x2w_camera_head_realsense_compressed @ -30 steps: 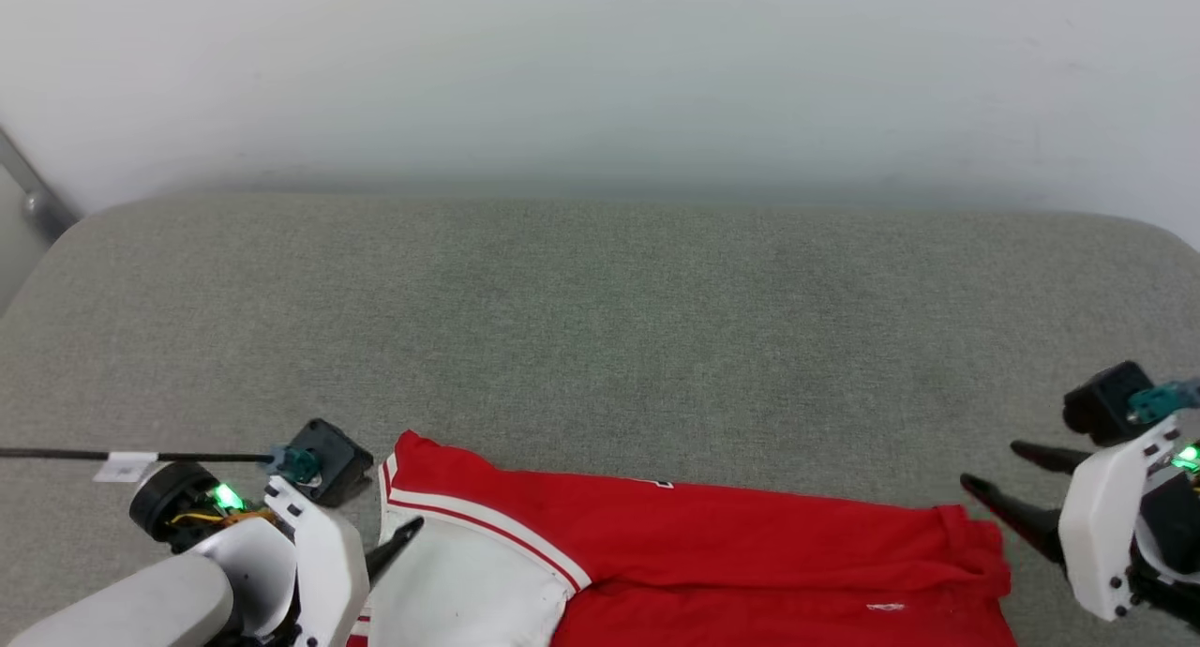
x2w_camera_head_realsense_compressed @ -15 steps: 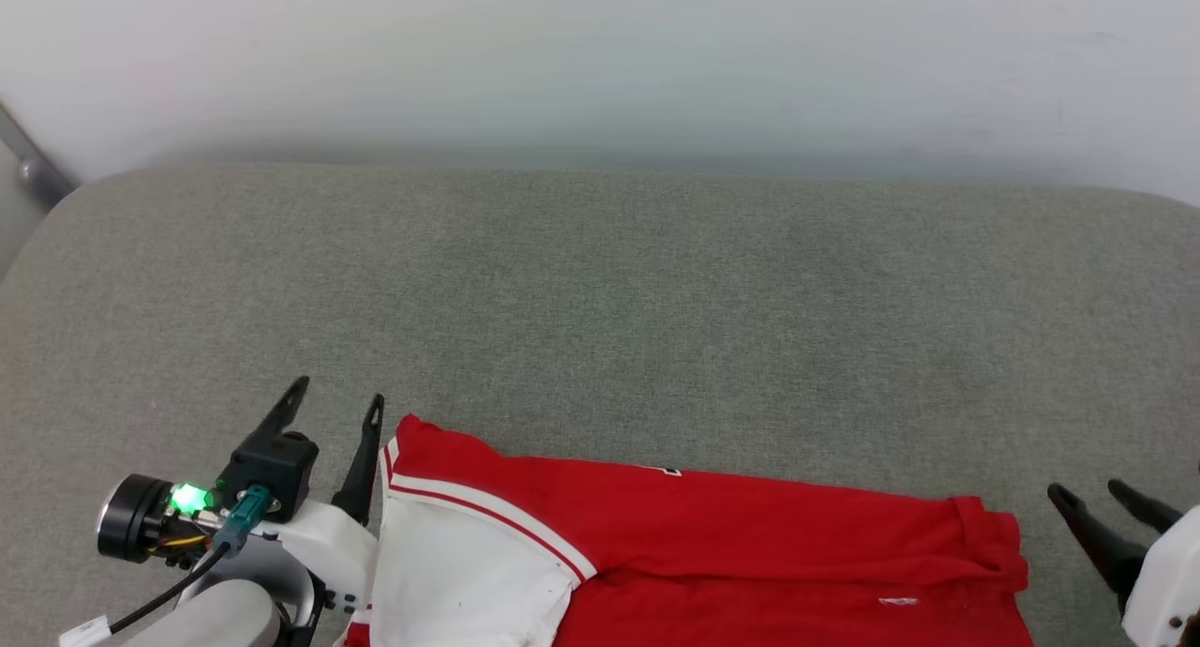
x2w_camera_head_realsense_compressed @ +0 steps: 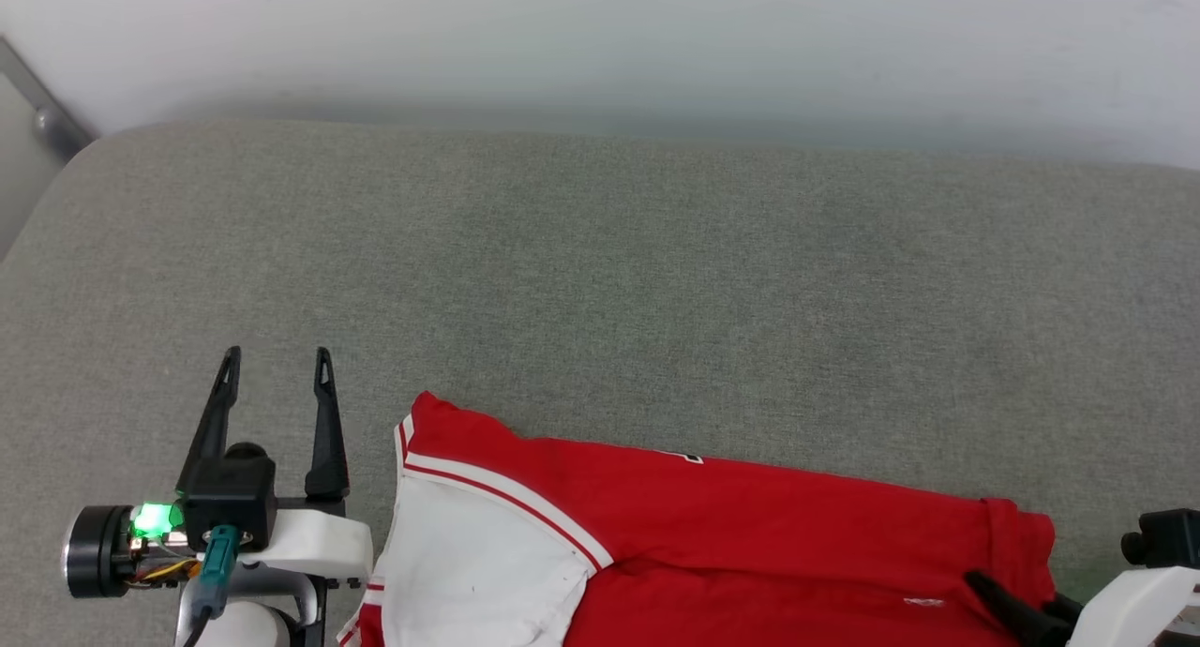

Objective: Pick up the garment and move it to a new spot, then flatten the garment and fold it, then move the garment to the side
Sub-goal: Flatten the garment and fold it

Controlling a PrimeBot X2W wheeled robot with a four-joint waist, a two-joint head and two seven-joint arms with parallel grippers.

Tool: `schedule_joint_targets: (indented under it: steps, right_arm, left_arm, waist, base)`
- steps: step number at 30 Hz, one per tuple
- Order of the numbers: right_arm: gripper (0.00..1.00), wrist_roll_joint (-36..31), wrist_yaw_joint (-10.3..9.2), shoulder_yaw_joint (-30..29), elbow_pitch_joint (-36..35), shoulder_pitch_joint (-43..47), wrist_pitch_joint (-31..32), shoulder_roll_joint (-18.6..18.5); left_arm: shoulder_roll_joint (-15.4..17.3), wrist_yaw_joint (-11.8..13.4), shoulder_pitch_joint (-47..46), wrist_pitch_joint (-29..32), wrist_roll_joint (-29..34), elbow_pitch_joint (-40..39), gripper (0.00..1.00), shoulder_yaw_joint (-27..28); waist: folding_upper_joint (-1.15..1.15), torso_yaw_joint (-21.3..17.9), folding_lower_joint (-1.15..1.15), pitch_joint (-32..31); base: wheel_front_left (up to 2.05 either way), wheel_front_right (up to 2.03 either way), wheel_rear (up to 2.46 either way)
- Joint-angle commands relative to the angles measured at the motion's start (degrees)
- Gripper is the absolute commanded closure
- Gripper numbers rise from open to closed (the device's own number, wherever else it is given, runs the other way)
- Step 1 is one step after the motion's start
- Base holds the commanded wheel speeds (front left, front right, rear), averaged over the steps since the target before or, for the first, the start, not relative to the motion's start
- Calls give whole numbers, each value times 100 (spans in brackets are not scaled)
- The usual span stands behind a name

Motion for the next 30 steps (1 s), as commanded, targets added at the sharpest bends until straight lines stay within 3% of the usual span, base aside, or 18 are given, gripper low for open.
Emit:
schedule_joint_targets:
  steps: [1,12,13,14,15,21,30]
  right_arm:
    - [0,64,-5,41,18,68,71,80]
    - [0,147,-2,797,168,44,474,284]
    - [53,145,-2,818,179,2,442,276]
    - [95,139,-2,836,189,-37,404,260]
    - [100,153,-1,853,190,-67,395,236]
    - [100,166,2,690,132,-291,204,-100]
    - [100,271,-6,342,175,-336,121,-524]
  left_arm:
    - [-104,-56,105,-24,109,-15,0,127]
    - [-1258,-717,836,-25,1222,-87,0,1564]
    - [-1350,-768,892,-25,1300,-99,0,1668]
    - [-1429,-812,947,-25,1373,-116,0,1752]
    - [-1503,-860,1000,-25,1431,-117,0,1833]
    - [-1787,-1222,1255,-25,1785,-146,0,2054]
    - [-2000,-1439,1516,-25,2076,-206,0,2180]
  waist:
    - [0,37,0,36]
    - [0,146,0,123]
    - [0,145,0,116]
    - [0,142,0,107]
    - [0,140,0,89]
    - [0,78,0,-49]
    - [0,21,0,-309]
  base:
    - [0,0,0]
    - [0,0,0]
    - [0,0,0]
    - [0,0,0]
    - [0,0,0]
    - [0,0,0]
    - [0,0,0]
